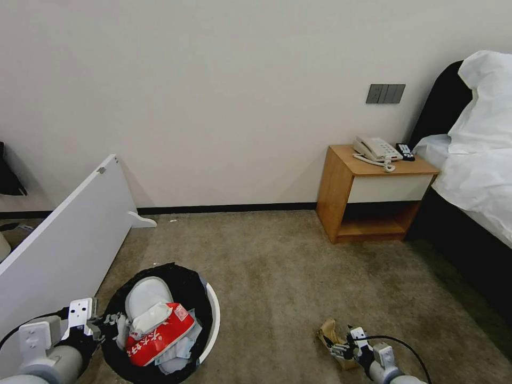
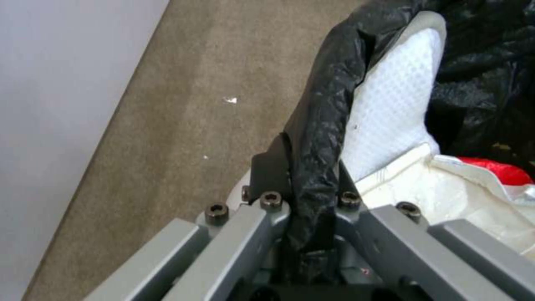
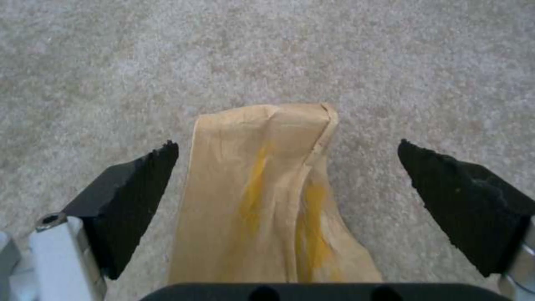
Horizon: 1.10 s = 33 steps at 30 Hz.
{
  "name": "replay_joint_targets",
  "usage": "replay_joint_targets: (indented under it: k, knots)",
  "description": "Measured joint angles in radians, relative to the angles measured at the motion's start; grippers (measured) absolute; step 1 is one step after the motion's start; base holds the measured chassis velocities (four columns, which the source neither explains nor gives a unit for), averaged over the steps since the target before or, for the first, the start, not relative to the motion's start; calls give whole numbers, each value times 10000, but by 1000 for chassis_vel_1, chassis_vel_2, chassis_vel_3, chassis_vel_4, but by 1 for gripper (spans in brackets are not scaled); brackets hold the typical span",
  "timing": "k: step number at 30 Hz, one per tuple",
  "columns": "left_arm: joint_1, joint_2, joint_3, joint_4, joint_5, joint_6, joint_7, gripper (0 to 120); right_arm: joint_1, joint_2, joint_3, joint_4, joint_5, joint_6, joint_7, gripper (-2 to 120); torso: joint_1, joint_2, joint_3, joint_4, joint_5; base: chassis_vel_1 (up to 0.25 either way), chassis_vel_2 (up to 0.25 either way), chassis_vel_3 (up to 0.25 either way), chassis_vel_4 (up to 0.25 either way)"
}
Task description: Pick up the trash bin, then pick up the garbage from the floor and place it into the trash bin.
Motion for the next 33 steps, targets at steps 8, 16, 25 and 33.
replay_joint_targets:
  k: [8, 16, 25, 33]
  knots:
    - [-31, 27, -7, 0, -27, 0, 3, 1, 310, 252, -213, -290, 209, -8, -22, 100, 0, 0, 0, 0, 0, 0, 0, 0, 0]
    - [-18, 52, -31, -8, -39, 0, 3, 1, 616, 225, -671, -597, 586, -212, 26, 100, 0, 0, 0, 1, 1, 0, 0, 0, 0]
    - [-20, 86, -58, -29, -93, 0, 6, 1, 729, 221, -840, -1060, 732, -556, 198, 73, 0, 0, 0, 1, 1, 0, 0, 0, 0]
    - [-29, 149, -105, -30, -150, 0, 8, 1, 828, 207, -790, -1390, 827, -640, 205, 46, 0, 0, -1, 1, 0, 0, 0, 0, 0]
